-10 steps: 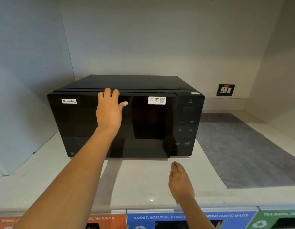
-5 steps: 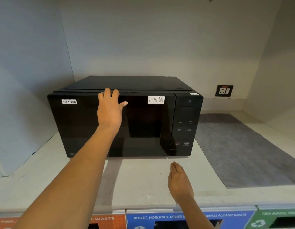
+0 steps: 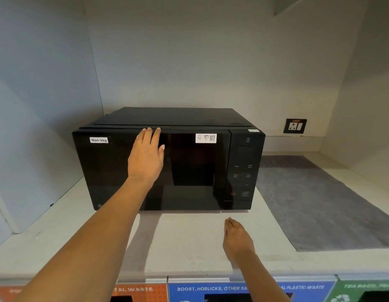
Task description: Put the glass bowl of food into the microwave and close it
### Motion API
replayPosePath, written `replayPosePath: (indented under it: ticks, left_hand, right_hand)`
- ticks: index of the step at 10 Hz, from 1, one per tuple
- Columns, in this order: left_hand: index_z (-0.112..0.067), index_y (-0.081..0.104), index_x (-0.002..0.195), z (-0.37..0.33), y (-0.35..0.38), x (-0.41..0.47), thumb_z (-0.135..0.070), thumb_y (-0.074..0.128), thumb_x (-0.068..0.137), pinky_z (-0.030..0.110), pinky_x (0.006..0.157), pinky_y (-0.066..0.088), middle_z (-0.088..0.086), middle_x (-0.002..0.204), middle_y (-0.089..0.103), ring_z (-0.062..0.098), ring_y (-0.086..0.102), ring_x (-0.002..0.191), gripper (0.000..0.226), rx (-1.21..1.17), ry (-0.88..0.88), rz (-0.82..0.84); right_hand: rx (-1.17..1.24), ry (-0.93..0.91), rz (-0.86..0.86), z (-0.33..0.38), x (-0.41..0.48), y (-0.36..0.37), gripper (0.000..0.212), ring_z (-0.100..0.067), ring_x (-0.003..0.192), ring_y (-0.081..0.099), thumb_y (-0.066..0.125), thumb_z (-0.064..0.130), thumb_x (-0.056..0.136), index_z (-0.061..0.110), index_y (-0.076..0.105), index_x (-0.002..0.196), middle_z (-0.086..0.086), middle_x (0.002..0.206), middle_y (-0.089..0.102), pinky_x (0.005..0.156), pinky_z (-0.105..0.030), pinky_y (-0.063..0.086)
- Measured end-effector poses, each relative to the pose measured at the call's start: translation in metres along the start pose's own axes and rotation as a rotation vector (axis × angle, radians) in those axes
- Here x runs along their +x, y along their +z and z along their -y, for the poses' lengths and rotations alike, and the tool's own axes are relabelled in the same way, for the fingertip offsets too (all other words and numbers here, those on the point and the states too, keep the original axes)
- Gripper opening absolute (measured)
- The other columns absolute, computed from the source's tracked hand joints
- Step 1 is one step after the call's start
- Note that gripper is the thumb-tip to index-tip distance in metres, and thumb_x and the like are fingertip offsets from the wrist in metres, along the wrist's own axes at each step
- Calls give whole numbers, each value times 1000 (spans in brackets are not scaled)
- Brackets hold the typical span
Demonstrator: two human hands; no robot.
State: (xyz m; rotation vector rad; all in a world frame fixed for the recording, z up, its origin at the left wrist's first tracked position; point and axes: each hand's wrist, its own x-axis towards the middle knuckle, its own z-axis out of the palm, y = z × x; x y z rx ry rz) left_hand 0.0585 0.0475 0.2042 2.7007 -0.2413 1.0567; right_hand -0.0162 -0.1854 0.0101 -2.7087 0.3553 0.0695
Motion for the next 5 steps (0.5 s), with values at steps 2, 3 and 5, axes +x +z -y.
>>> replayPosePath:
  ticks: [2, 3, 5]
  left_hand:
    - [-14, 17, 150, 2, -9, -2, -32, 36, 100, 34, 119, 21, 6, 159, 19, 21, 13, 148, 57, 7, -11, 109]
    - [-11, 17, 150, -2, -17, -2, -34, 31, 101, 33, 119, 18, 7, 158, 19, 20, 14, 148, 56, 24, -18, 155]
    - [-6, 23, 148, -6, -34, -13, -34, 25, 102, 32, 119, 16, 10, 156, 28, 21, 21, 146, 54, 110, 4, 53]
  right_hand:
    - [-66, -63, 24, -9, -19, -13, 60, -21, 142, 26, 41, 37, 96, 20, 16, 147, 1, 157, 18, 115, -30, 24]
    - [-45, -85, -21, -9, -34, -26, 57, -19, 137, 36, 44, 39, 95, 21, 24, 145, 2, 153, 29, 112, -29, 30]
    - [196, -190, -303, -16, -79, -85, 40, -13, 126, 48, 41, 40, 95, 31, 42, 134, 6, 144, 44, 105, -26, 38]
